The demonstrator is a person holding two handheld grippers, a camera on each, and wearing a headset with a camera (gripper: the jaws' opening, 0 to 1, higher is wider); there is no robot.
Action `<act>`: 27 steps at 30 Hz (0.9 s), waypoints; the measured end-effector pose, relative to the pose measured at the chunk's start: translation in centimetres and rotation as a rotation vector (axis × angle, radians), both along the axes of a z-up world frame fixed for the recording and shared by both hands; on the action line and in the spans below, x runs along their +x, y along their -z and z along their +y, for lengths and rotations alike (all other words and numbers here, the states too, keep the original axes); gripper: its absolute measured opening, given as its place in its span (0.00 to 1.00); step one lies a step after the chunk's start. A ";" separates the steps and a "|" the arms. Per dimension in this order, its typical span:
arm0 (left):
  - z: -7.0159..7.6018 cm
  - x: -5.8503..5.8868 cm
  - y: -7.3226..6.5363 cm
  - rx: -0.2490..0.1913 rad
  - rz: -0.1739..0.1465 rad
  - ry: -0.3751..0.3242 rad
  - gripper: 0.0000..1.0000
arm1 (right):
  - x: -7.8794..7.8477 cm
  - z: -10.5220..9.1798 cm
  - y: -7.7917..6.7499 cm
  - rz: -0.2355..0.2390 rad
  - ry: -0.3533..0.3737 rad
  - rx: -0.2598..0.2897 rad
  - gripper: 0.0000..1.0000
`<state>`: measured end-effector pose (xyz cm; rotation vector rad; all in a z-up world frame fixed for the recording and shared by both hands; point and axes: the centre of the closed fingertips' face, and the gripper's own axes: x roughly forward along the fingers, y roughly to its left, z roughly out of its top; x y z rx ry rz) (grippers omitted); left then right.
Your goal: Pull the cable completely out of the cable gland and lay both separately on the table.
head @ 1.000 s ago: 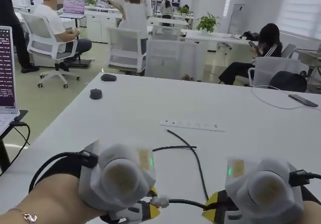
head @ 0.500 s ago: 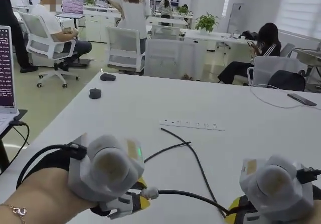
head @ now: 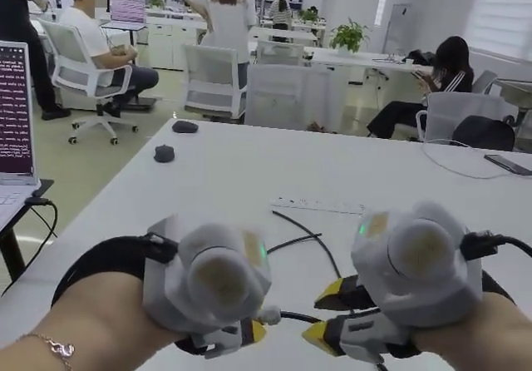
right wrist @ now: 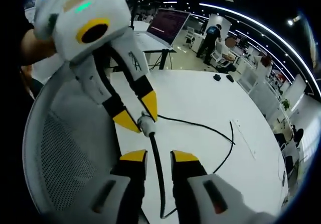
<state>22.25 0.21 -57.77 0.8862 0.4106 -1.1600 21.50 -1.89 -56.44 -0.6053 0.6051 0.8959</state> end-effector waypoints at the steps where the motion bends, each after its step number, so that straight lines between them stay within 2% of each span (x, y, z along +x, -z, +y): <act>1: 0.0 0.0 0.0 0.004 -0.005 0.002 0.16 | 0.0 0.4 -0.2 -0.006 0.000 0.017 0.12; 2: 0.0 0.0 -0.1 0.004 -0.009 0.002 0.16 | -0.3 0.7 -0.2 -0.005 -0.015 0.021 0.05; 3: 0.0 0.1 -0.2 0.001 -0.014 -0.004 0.16 | -0.3 0.8 0.0 -0.003 -0.015 0.023 0.04; 4: 0.2 0.1 -0.2 0.003 -0.011 -0.007 0.16 | -0.2 0.7 0.2 -0.020 -0.011 0.015 0.04; 7: 0.4 0.3 0.0 -0.006 0.005 -0.011 0.16 | -0.2 0.6 0.4 -0.024 -0.014 0.014 0.03; 9: 0.8 0.4 0.0 0.007 -0.005 -0.017 0.16 | -0.2 0.4 0.4 -0.035 -0.014 0.011 0.00; 11: 1.5 0.8 0.2 0.033 -0.024 -0.026 0.16 | 0.4 -1.0 0.6 -0.070 0.004 -0.061 0.00; 12: 1.7 1.0 0.1 0.032 -0.024 -0.034 0.16 | 0.5 -1.9 0.9 -0.066 0.012 -0.093 0.00; 15: 1.7 1.1 -0.5 -0.009 -0.006 -0.051 0.16 | 0.5 -2.6 0.9 -0.045 0.044 -0.038 0.00; 18: 1.5 1.0 -0.4 0.002 -0.008 -0.051 0.16 | 0.5 -2.6 0.3 -0.046 0.057 -0.005 0.01; 21: 1.2 1.0 -0.4 0.004 -0.009 -0.048 0.16 | 0.4 -1.7 -0.6 -0.044 0.050 0.034 0.13; 24: 1.0 1.0 -0.6 0.001 -0.009 -0.047 0.16 | 0.0 -0.5 -1.3 -0.036 0.020 0.052 0.13; 27: 0.7 1.0 -1.0 -0.001 -0.017 -0.044 0.16 | -0.3 0.5 -1.1 -0.007 -0.006 0.052 0.21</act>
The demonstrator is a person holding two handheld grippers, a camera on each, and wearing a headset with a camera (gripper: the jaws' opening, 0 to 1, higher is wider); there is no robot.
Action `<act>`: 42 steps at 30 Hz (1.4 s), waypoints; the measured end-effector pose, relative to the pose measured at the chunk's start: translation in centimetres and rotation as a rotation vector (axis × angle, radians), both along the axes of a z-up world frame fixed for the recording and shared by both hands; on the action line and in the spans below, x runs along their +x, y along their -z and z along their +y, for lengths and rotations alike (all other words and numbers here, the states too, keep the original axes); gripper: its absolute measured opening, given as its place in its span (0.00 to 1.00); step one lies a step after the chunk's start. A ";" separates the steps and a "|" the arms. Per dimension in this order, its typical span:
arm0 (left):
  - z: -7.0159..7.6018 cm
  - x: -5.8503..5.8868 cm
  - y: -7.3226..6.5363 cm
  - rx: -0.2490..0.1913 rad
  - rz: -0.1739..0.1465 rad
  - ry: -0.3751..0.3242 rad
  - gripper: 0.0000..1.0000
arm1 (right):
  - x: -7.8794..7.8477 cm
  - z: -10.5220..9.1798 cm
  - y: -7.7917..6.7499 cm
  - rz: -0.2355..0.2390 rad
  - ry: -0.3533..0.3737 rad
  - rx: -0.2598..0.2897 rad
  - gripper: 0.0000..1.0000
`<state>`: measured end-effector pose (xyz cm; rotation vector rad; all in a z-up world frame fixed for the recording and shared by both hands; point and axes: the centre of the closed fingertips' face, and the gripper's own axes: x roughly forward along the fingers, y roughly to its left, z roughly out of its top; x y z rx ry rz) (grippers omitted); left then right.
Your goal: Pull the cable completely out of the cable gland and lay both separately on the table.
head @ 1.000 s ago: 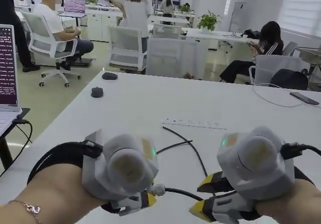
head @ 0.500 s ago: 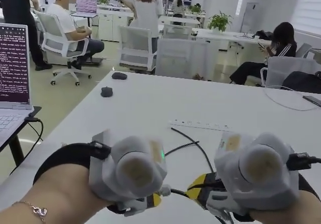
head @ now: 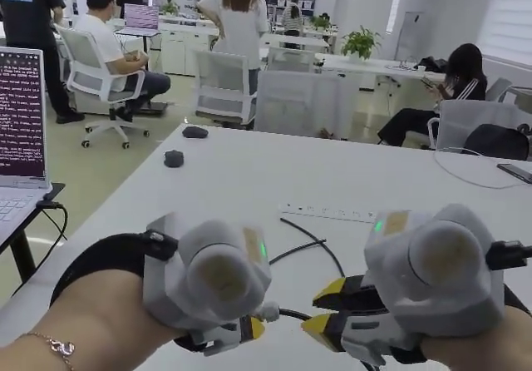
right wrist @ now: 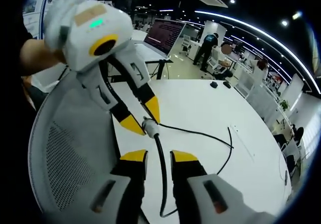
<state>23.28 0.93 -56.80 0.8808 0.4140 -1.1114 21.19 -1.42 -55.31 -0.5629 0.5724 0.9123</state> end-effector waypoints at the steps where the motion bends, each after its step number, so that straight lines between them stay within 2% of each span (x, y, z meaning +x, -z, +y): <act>1: -0.1 0.0 -0.1 0.000 -0.003 0.002 0.16 | 0.0 0.3 0.3 0.004 -0.010 -0.009 0.24; 5: -0.6 -0.3 -0.8 -0.007 -0.014 0.017 0.16 | 0.3 0.5 1.2 0.001 -0.021 -0.055 0.22; 6: -0.7 -0.4 -1.0 -0.009 -0.016 0.021 0.16 | 0.3 0.4 1.3 -0.001 -0.024 -0.065 0.19; 8: -0.7 -0.4 -0.8 0.000 -0.018 0.027 0.16 | 0.9 -0.2 1.1 -0.045 -0.019 -0.098 0.05; 9: -0.7 -0.5 -0.8 0.000 -0.016 0.028 0.16 | 1.0 -0.5 1.0 -0.053 -0.016 -0.101 0.04; 11: -0.7 -0.6 -0.8 -0.014 -0.009 0.028 0.16 | 0.3 -0.7 0.9 -0.017 -0.017 -0.056 0.03; 12: -0.8 -0.6 -0.7 -0.017 -0.007 0.030 0.16 | 0.4 -0.7 1.0 -0.018 -0.018 -0.052 0.03; 15: 0.1 0.0 -0.2 0.026 -0.030 0.014 0.16 | 0.3 -1.7 1.3 -0.029 -0.009 -0.081 0.03; 18: 0.5 0.0 -0.4 -0.007 -0.002 -0.004 0.16 | 0.2 -2.7 1.4 -0.014 0.015 -0.058 0.03; 20: 0.8 0.1 -0.3 0.010 -0.012 -0.010 0.16 | 0.3 -3.6 1.7 -0.014 0.037 -0.069 0.03; 23: 1.2 0.2 -0.4 0.011 -0.009 -0.020 0.16 | 0.3 -4.9 2.4 -0.002 0.061 -0.082 0.03; 29: 1.6 0.4 -0.5 0.007 -0.010 -0.035 0.16 | 0.5 -7.4 3.2 0.038 0.133 -0.054 0.03; 34: 1.5 0.2 -0.6 -0.002 -0.001 -0.041 0.16 | 0.5 -8.2 4.2 0.089 0.166 -0.060 0.03; 35: 1.4 0.2 -0.5 0.013 -0.005 -0.036 0.16 | 0.3 -8.1 4.6 0.107 0.165 -0.067 0.03; 36: 1.4 0.2 -0.3 0.029 -0.012 -0.029 0.16 | -0.4 -8.1 5.6 0.162 0.151 -0.098 0.05; 37: 1.3 0.2 -0.3 0.028 -0.015 -0.030 0.16 | -0.5 -8.0 5.9 0.170 0.157 -0.104 0.10; 39: 1.0 0.1 -0.5 0.016 -0.010 -0.025 0.16 | -0.2 -7.5 6.0 0.150 0.162 -0.108 0.23; 40: 0.8 0.0 -0.5 0.013 -0.009 -0.023 0.16 | -0.3 -6.9 5.8 0.146 0.153 -0.106 0.27; 42: 0.5 -0.2 -0.4 0.019 -0.010 -0.016 0.16 | -0.5 -5.8 5.3 0.142 0.127 -0.095 0.27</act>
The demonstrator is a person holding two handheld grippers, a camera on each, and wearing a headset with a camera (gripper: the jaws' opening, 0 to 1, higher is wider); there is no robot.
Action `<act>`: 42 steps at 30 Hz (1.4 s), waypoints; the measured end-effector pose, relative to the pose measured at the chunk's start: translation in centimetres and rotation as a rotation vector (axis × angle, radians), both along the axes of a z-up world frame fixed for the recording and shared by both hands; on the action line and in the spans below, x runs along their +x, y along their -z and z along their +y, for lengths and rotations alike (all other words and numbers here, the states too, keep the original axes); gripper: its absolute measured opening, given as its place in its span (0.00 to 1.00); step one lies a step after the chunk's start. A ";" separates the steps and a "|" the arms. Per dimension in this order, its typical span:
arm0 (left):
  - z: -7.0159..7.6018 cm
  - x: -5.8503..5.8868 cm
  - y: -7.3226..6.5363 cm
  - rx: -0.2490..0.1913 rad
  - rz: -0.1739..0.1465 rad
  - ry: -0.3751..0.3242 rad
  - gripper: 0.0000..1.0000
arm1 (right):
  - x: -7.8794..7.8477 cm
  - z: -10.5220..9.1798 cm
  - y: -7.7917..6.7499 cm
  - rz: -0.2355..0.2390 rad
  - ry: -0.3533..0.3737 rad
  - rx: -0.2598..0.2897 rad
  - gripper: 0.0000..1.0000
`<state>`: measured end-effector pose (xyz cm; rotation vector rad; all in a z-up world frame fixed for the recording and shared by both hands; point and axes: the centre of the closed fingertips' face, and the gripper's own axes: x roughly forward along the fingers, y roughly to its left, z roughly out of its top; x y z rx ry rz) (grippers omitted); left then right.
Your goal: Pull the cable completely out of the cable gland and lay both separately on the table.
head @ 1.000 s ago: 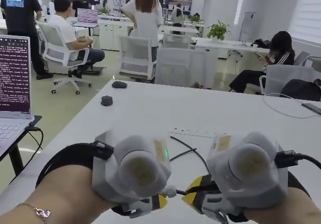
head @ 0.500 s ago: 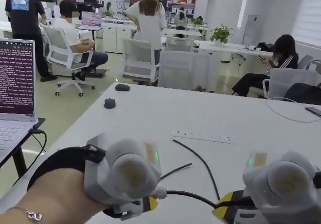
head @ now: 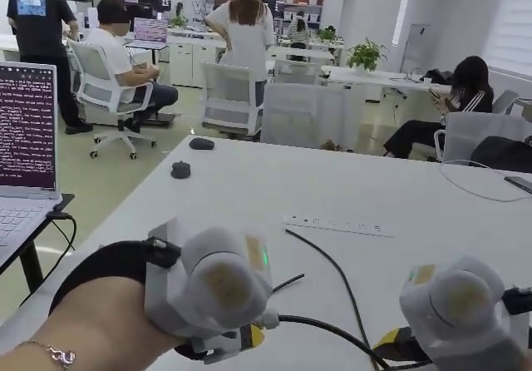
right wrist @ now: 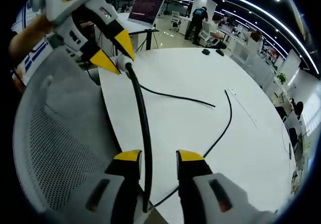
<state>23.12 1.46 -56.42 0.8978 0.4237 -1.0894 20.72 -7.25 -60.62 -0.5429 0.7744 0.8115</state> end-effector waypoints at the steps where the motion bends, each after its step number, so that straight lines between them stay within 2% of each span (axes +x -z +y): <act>1: -0.1 -0.1 0.1 0.003 0.001 0.003 0.16 | 0.0 0.7 -0.4 -0.008 -0.019 0.011 0.27; 8: -0.9 -0.6 0.2 0.002 0.005 0.024 0.16 | 0.4 5.7 -3.8 -0.095 -0.126 0.077 0.26; 10: -1.1 -0.7 0.2 0.000 0.004 0.028 0.16 | 0.4 6.2 -3.9 -0.102 -0.149 0.072 0.19; 13: -1.1 -0.7 0.2 0.002 0.002 0.031 0.16 | 1.2 5.4 -3.7 -0.145 -0.159 0.000 0.04; 16: -1.1 -0.6 0.1 -0.001 -0.004 0.037 0.16 | 1.1 5.4 -3.7 -0.130 -0.150 0.038 0.04; 19: -1.2 -0.6 0.1 -0.017 0.003 0.038 0.16 | 1.1 5.2 -3.6 -0.138 -0.149 0.034 0.04; 20: -1.1 -0.4 0.2 -0.007 0.001 0.031 0.16 | 1.2 5.0 -3.5 -0.142 -0.145 0.027 0.03; 21: -0.7 -0.1 0.5 0.019 -0.014 0.030 0.16 | 1.1 4.7 -3.3 -0.145 -0.147 0.012 0.03; 22: -0.6 0.0 0.6 0.020 -0.012 0.027 0.16 | 1.1 4.5 -3.2 -0.144 -0.145 0.010 0.03; 25: -0.4 0.0 0.6 0.007 0.000 0.022 0.16 | 1.0 3.7 -3.0 -0.137 -0.130 0.017 0.03; 29: -0.1 0.2 0.8 0.018 0.001 0.014 0.16 | 1.1 2.2 -2.5 -0.128 -0.098 0.012 0.03; 37: 0.8 0.7 0.9 0.017 0.006 -0.014 0.16 | 1.4 -1.6 -1.1 -0.103 -0.012 -0.039 0.03; 39: 0.8 0.6 0.9 0.017 0.006 -0.013 0.16 | 1.3 -1.8 -0.8 -0.094 -0.010 -0.042 0.03; 41: 0.8 0.5 1.2 0.031 0.005 -0.011 0.16 | 0.9 -1.4 -0.6 -0.064 -0.015 -0.048 0.05; 42: 0.7 0.4 1.2 0.029 0.008 -0.009 0.16 | 0.8 -1.1 -0.5 -0.064 -0.014 -0.058 0.11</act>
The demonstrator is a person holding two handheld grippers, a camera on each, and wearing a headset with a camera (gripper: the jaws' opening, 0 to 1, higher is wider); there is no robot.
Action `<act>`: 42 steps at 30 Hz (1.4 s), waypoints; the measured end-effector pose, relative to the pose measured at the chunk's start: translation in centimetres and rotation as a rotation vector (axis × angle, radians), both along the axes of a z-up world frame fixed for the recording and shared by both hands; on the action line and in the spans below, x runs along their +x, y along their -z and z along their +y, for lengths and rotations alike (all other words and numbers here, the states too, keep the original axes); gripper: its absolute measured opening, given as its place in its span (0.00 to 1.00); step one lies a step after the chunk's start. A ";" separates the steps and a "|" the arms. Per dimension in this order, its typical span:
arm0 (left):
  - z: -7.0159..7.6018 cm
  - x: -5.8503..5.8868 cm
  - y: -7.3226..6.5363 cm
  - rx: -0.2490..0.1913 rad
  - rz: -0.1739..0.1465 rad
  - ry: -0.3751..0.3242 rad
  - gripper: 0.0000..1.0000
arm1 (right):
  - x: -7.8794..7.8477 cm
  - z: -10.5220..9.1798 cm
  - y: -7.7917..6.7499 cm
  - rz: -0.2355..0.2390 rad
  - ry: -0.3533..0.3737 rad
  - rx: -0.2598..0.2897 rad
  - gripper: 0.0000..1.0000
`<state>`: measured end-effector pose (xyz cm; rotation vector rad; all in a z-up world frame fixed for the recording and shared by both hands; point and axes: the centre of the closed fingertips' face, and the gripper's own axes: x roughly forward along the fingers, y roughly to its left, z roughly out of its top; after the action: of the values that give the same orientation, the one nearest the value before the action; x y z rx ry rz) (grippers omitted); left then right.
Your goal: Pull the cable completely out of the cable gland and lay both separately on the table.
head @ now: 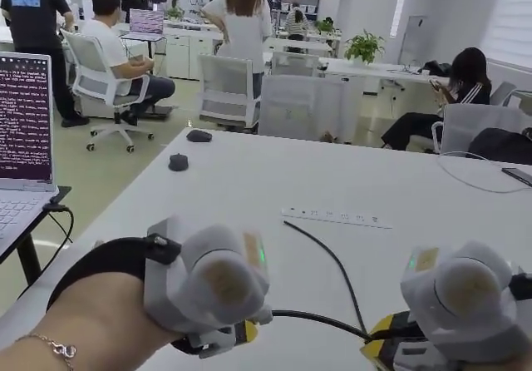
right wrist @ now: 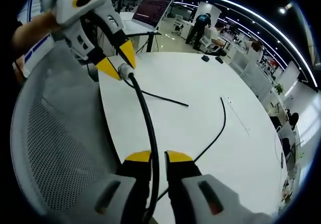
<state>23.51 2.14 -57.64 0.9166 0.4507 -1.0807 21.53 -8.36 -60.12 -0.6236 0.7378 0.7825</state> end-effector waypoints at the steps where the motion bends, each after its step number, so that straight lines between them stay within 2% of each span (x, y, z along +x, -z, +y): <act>1: -0.1 -0.1 0.0 -0.005 0.005 0.002 0.16 | 0.0 0.3 0.0 -0.003 -0.003 -0.004 0.18; 3: -0.4 -0.2 0.0 -0.009 0.008 0.006 0.16 | -0.2 1.4 -0.3 -0.004 -0.021 -0.007 0.28; 4: -0.5 -0.3 -0.1 -0.006 0.005 0.008 0.16 | -0.4 2.6 -0.8 -0.013 -0.051 0.010 0.28; 6: -0.7 -0.4 -0.1 -0.009 0.006 0.014 0.16 | -0.6 4.3 -1.6 -0.035 -0.102 0.045 0.27; 8: -0.9 -0.5 -0.3 -0.013 0.006 0.019 0.16 | -0.4 6.0 -2.7 -0.081 -0.156 0.074 0.27; 10: -1.1 -0.6 -0.4 -0.022 0.006 0.022 0.16 | -0.5 6.5 -3.1 -0.081 -0.162 0.069 0.24; 13: -1.3 -0.8 -0.3 -0.025 0.008 0.032 0.16 | -0.7 7.5 -3.2 -0.093 -0.210 0.061 0.17; 17: -1.3 -1.0 -0.1 -0.031 0.015 0.040 0.16 | -0.2 6.7 -2.6 -0.115 -0.216 -0.003 0.03; 20: -1.3 -1.1 0.0 -0.033 0.021 0.042 0.16 | -0.1 6.3 -2.5 -0.110 -0.212 -0.001 0.03; 24: -0.9 -0.5 0.0 -0.038 0.018 0.021 0.16 | 0.0 5.5 -2.4 -0.119 -0.199 -0.011 0.03; 33: -0.9 -0.5 0.0 -0.046 0.009 0.014 0.16 | 0.3 2.9 -1.9 -0.101 -0.126 -0.023 0.03; 42: 0.1 0.3 -0.2 -0.040 0.004 -0.017 0.16 | 0.7 -0.1 -1.1 -0.100 -0.049 -0.074 0.03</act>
<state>23.82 2.27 -57.39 0.8740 0.4387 -1.0726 22.27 -8.48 -58.97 -0.7443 0.6639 0.7661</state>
